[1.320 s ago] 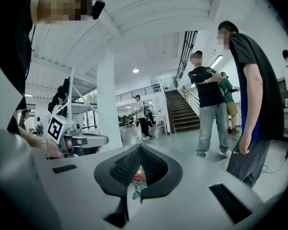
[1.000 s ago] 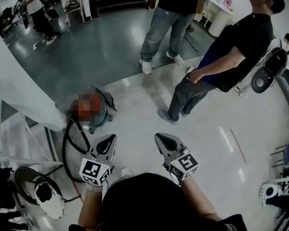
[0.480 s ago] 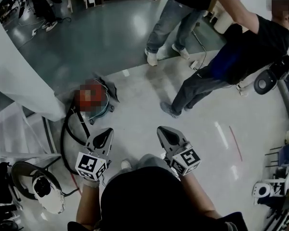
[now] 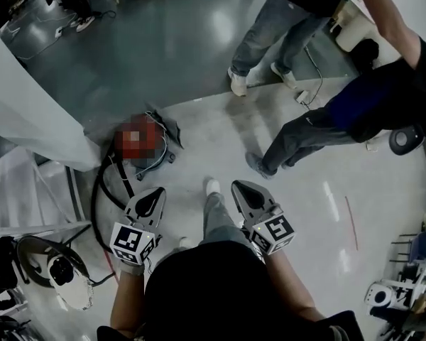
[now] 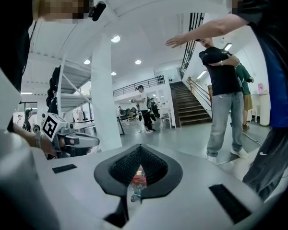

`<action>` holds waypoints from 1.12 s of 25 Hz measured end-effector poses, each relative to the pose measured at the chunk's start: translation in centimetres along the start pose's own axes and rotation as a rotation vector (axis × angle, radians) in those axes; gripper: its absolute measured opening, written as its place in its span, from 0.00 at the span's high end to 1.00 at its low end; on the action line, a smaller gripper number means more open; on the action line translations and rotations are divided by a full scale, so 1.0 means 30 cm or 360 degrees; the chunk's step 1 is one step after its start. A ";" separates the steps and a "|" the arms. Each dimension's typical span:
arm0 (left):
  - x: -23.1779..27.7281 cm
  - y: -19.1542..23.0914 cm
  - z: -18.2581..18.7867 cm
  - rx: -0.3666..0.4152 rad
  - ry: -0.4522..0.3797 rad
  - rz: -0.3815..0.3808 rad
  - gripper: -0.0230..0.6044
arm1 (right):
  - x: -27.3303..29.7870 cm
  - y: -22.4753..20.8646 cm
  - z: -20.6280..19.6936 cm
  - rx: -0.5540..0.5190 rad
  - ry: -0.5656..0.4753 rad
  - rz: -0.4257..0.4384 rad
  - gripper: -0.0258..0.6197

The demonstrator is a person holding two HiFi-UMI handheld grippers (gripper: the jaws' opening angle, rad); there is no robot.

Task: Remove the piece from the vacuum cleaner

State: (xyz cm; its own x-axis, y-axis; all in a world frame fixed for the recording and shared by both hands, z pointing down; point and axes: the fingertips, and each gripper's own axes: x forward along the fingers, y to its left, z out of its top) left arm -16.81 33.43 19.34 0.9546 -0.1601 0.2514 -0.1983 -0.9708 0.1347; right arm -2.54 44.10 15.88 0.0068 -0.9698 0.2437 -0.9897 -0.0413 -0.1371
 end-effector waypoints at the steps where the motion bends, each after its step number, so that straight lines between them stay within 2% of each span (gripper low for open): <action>1: 0.041 0.027 0.011 -0.0003 0.0005 0.0017 0.93 | 0.039 -0.044 0.012 0.0002 0.0002 0.0014 0.92; 7: 0.302 0.166 0.114 -0.0016 0.0029 0.0131 0.93 | 0.275 -0.300 0.082 0.0018 0.0071 0.0153 0.92; 13: 0.502 0.291 0.209 -0.0055 0.0015 0.0315 0.93 | 0.490 -0.471 0.151 -0.0009 0.0136 0.0358 0.92; 20: 0.572 0.411 0.228 -0.0104 0.0012 0.0524 0.93 | 0.679 -0.553 0.183 -0.0052 0.0197 0.0550 0.92; 28: 0.536 0.569 0.190 -0.0185 0.0060 0.0703 0.93 | 0.893 -0.521 0.191 -0.0061 0.0251 0.0705 0.92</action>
State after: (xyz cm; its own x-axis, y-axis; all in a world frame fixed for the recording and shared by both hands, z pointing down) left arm -3.58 13.26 20.21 0.7644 -0.5456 0.3436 -0.6104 -0.7841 0.1126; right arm 13.92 17.38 19.05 -0.4364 -0.8435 0.3131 -0.8969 0.3801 -0.2263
